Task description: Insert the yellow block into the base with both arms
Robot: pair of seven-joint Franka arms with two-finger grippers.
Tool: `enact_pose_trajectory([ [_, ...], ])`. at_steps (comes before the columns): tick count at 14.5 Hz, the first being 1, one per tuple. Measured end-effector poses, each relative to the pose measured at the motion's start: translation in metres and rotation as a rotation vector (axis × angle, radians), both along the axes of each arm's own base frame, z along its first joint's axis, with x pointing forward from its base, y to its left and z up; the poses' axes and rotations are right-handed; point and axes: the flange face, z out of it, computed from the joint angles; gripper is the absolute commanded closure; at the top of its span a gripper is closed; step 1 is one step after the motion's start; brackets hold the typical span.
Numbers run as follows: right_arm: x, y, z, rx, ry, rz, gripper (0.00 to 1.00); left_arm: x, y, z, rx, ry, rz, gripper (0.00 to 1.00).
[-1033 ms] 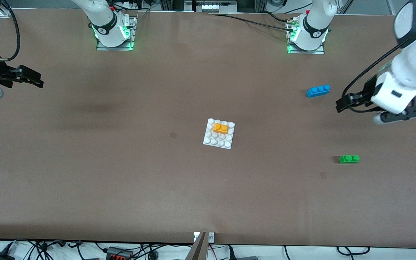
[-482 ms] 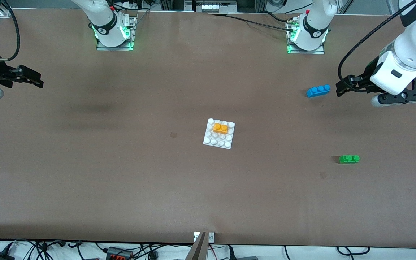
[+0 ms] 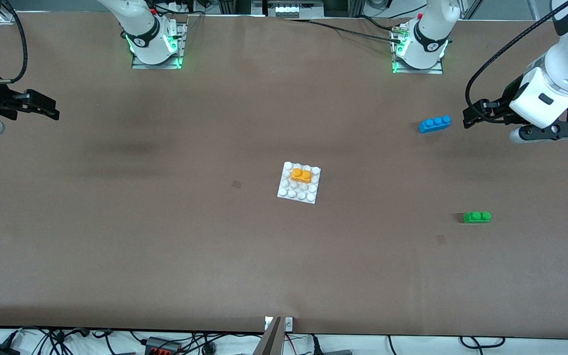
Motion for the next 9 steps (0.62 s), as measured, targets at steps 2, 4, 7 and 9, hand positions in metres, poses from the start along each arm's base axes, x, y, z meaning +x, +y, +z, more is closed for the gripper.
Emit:
enact_pose_trajectory([
  [2, 0.0001, 0.0001, 0.0001, 0.001, -0.001, 0.000, 0.00, 0.0000, 0.0002, -0.0004, -0.027, 0.003, -0.016, 0.00],
  [4, 0.0007, 0.0012, 0.0004, 0.012, -0.006, -0.002, 0.00, 0.0002, 0.0027, -0.0005, -0.030, 0.003, -0.017, 0.00],
  [7, 0.0078, -0.0008, 0.0040, 0.017, -0.063, -0.008, 0.00, 0.0004, 0.0041, -0.0005, -0.030, 0.003, -0.016, 0.00],
  [9, 0.0088, -0.0016, 0.0040, 0.018, -0.070, -0.009, 0.00, 0.0004, 0.0041, -0.0005, -0.030, 0.003, -0.016, 0.00],
])
